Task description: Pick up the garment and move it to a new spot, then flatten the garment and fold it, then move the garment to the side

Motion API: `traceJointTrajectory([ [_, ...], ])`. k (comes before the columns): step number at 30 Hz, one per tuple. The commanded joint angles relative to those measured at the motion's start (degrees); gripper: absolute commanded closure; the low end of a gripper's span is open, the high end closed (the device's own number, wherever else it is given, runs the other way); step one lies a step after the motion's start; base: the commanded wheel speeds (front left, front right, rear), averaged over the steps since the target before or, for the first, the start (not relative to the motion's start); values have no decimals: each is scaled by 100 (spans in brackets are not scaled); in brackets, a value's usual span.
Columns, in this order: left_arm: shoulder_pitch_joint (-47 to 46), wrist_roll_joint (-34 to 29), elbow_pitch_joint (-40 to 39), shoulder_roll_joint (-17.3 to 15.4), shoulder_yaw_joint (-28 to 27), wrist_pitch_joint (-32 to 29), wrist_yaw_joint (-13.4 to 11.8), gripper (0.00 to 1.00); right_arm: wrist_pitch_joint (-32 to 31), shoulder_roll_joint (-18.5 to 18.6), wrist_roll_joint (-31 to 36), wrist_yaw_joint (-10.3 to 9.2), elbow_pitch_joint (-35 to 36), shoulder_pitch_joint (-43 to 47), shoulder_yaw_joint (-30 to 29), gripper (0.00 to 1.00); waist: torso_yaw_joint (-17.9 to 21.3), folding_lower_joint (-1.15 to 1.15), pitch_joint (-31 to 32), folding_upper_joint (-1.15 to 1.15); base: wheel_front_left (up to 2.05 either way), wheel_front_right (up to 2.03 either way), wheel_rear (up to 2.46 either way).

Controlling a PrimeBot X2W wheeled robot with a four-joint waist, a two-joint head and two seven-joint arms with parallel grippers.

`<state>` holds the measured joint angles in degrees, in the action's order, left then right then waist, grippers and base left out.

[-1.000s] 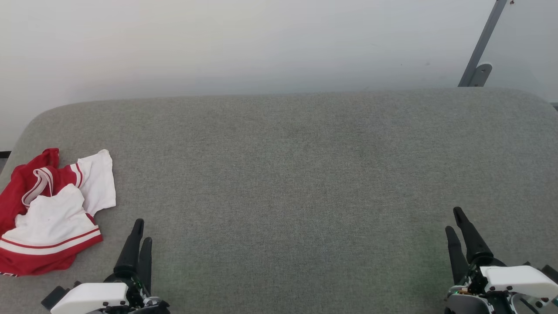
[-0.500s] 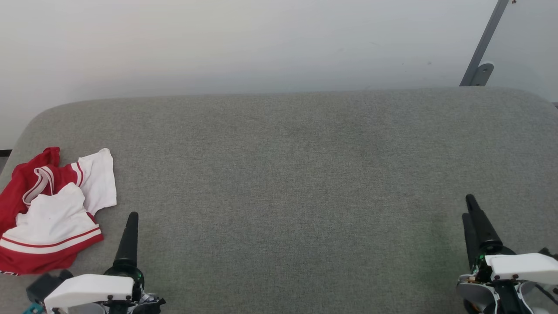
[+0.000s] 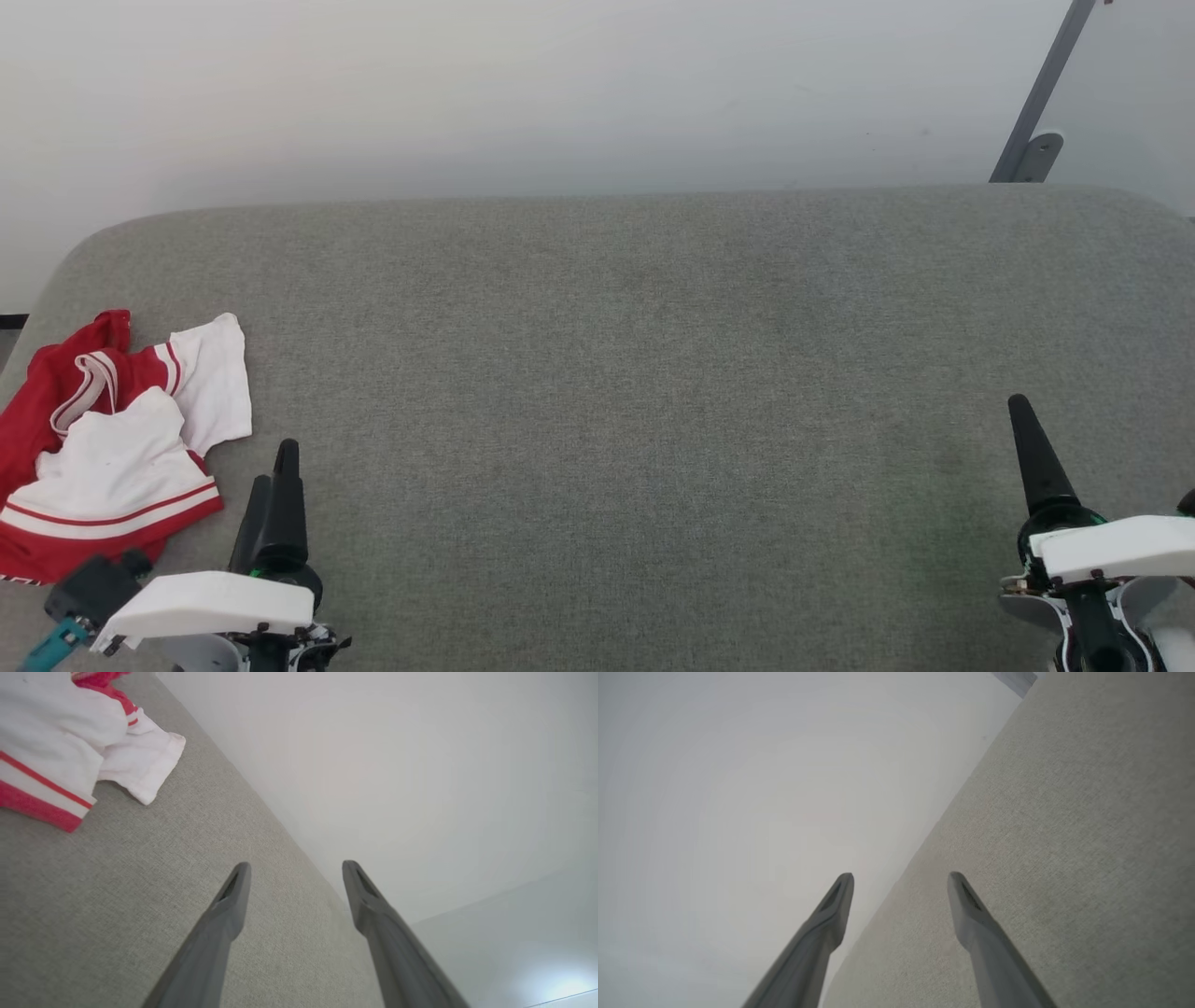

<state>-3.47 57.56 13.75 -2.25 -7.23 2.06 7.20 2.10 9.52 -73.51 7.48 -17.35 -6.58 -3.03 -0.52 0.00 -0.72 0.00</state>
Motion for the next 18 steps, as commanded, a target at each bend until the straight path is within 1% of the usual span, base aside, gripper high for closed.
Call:
traceJointTrajectory([
  [1,-171,-311,-113,-31,6,72,-12,0,69,88,383,1,88,-156,31,0,-2,0,-2,0,0,0,0],
  [12,-155,-1452,-116,-56,148,286,-112,0,285,105,2031,1,194,-146,-48,0,-12,0,-30,0,0,0,0],
  [18,-110,-1870,-92,-67,221,392,-111,0,391,102,2754,1,162,-157,-114,0,-11,0,-46,0,0,0,0],
])
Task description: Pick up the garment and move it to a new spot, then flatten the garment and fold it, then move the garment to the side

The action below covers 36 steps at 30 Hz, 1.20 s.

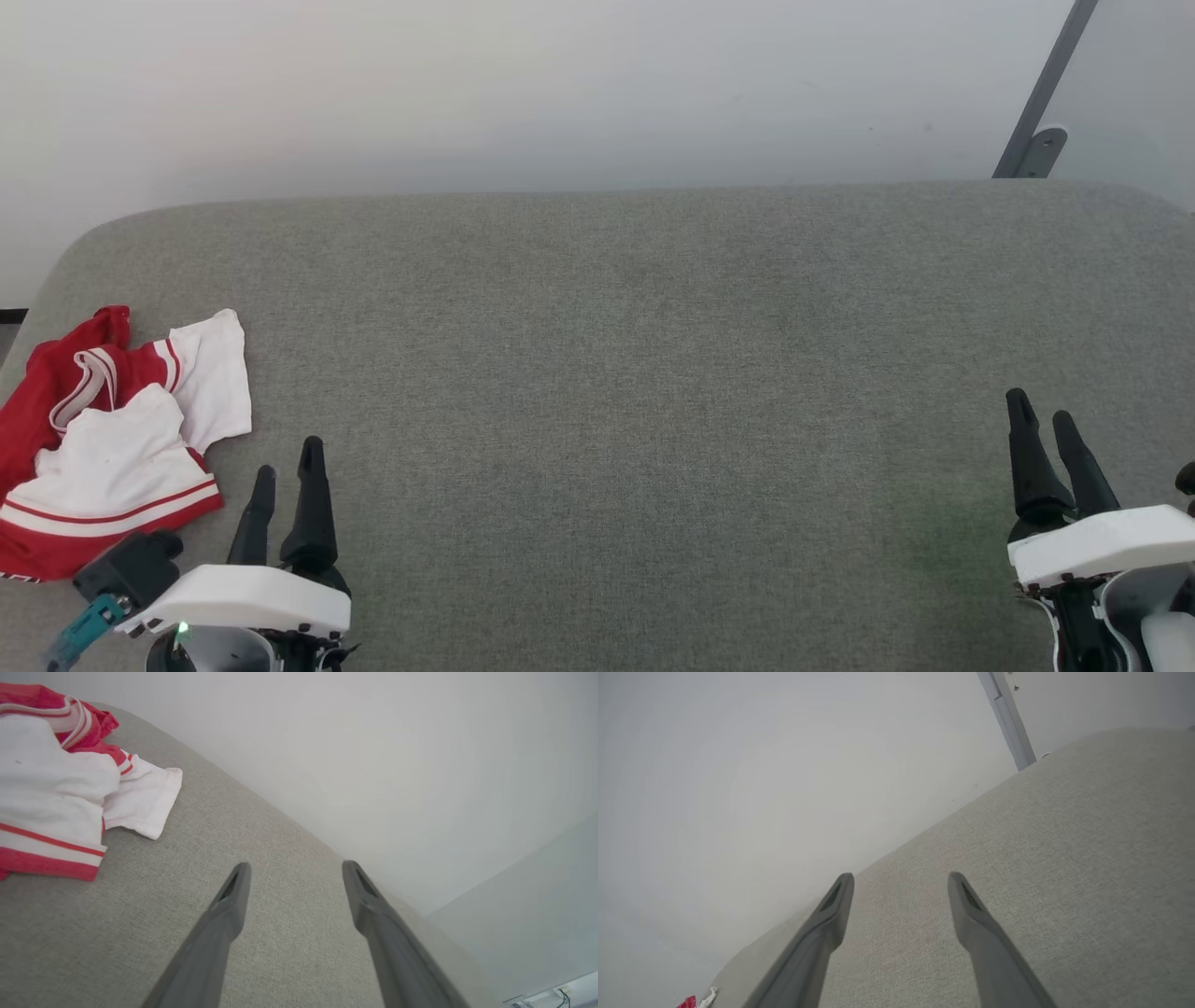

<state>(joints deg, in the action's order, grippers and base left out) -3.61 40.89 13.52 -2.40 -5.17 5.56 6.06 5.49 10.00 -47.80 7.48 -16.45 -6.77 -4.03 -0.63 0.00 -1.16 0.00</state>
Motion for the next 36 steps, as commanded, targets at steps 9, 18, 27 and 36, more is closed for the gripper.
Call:
traceJointTrajectory([
  [9,-39,-855,-89,-91,91,193,-34,0,204,56,1138,1,95,-123,-38,0,-3,0,7,0,0,0,0],
  [18,2,-1443,-37,-144,193,336,-62,0,345,92,1882,1,138,-121,-45,0,-4,0,30,0,0,0,0],
  [27,46,-1960,16,-185,263,467,-81,0,476,129,2482,1,200,-92,-94,0,-19,0,49,0,0,0,0],
  [36,62,-2362,63,-208,376,586,0,0,592,126,2868,1,250,-55,-233,0,-52,0,36,0,0,0,0],
])
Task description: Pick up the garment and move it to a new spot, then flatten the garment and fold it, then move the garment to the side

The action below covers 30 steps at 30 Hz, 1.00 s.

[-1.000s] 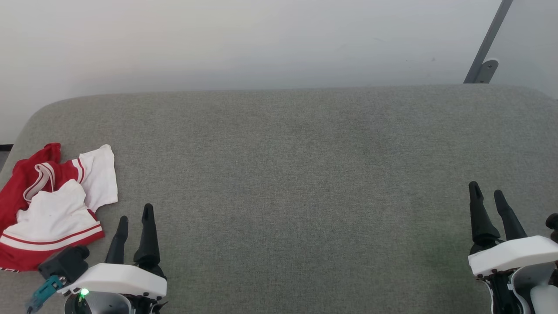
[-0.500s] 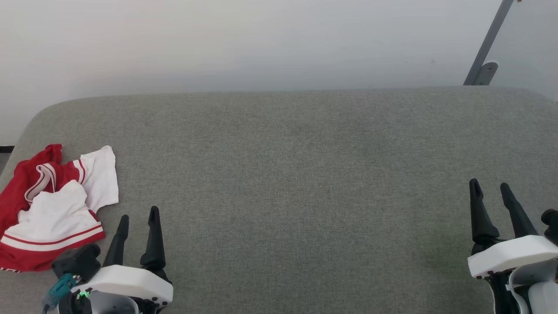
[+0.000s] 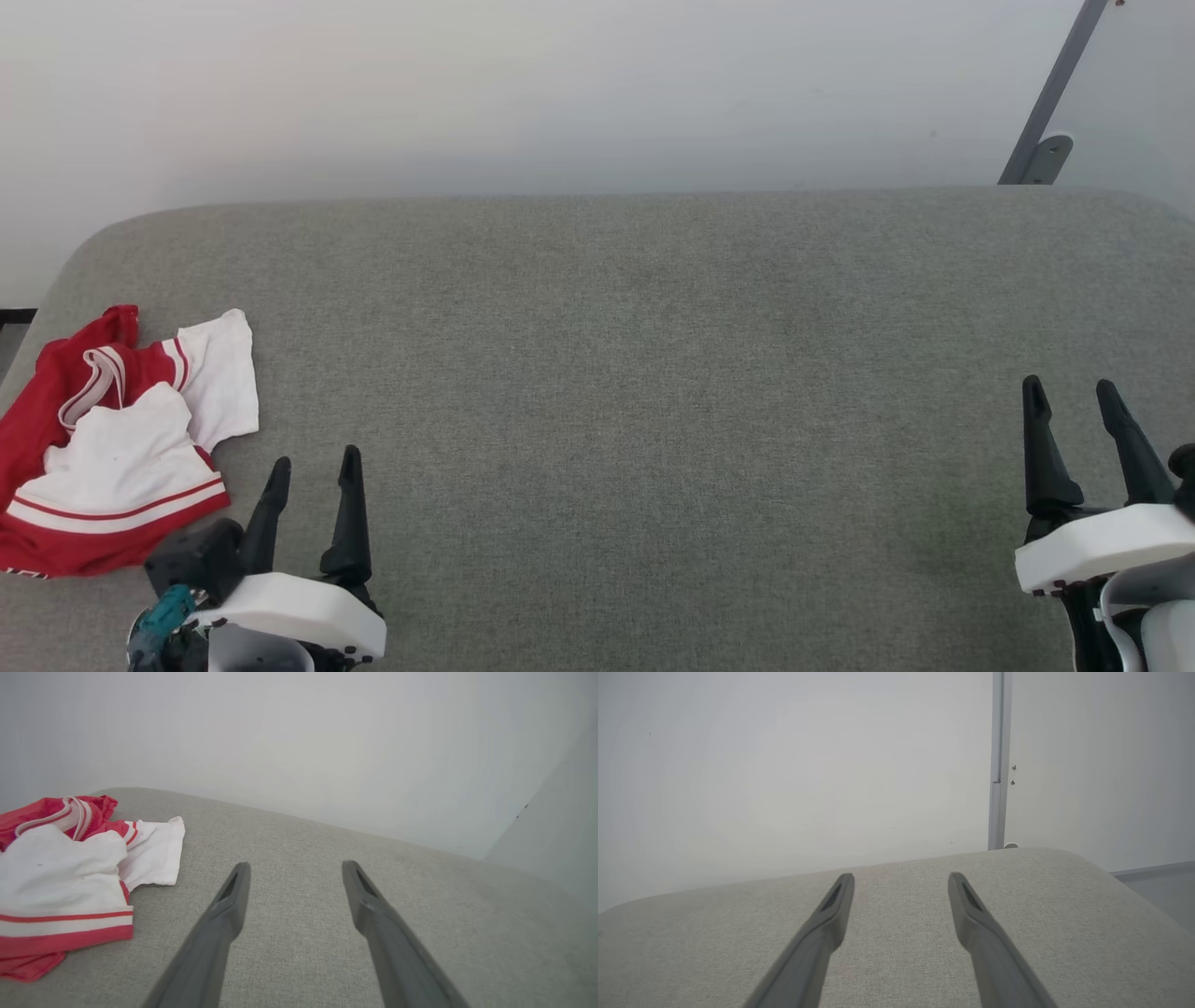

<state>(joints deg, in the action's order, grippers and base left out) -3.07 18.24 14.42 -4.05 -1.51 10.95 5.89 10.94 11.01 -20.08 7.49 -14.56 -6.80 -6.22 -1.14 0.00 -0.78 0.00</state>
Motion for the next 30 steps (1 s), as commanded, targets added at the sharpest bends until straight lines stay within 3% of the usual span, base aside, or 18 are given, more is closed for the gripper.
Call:
traceJointTrajectory([
  [1,6,-127,-23,-45,14,56,25,0,59,41,141,0,54,-43,2,0,-4,0,-7,0,0,0,0],
  [30,37,-1147,124,-39,53,379,155,0,375,100,916,-1,116,123,-158,0,-56,0,-68,0,0,0,0],
])
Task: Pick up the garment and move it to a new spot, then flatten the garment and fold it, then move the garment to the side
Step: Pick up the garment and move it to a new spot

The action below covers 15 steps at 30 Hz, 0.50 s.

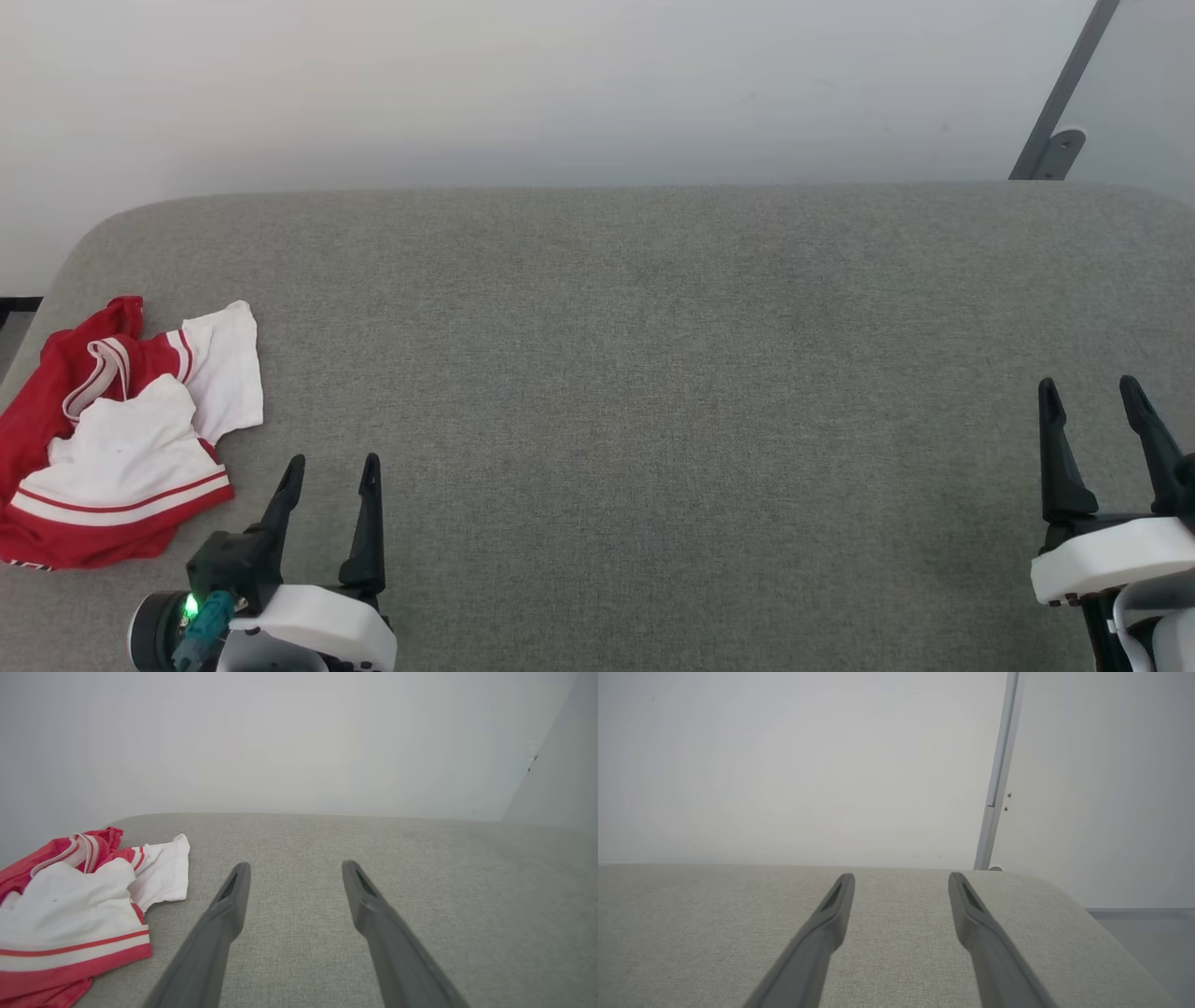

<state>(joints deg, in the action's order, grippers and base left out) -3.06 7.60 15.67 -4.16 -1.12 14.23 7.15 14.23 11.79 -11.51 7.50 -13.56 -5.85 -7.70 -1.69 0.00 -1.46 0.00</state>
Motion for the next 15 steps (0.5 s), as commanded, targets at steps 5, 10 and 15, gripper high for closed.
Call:
traceJointTrajectory([
  [5,28,-237,42,-38,44,101,34,0,101,-1,211,-2,59,77,-58,0,-16,0,-4,0,0,0,0],
  [10,-2,-206,66,-38,47,106,40,0,103,-26,167,-2,100,152,-81,0,-23,0,-22,0,0,0,0],
  [15,-31,-78,78,-57,79,106,42,0,102,-40,94,-2,127,169,-93,0,-33,0,-23,0,0,0,0],
])
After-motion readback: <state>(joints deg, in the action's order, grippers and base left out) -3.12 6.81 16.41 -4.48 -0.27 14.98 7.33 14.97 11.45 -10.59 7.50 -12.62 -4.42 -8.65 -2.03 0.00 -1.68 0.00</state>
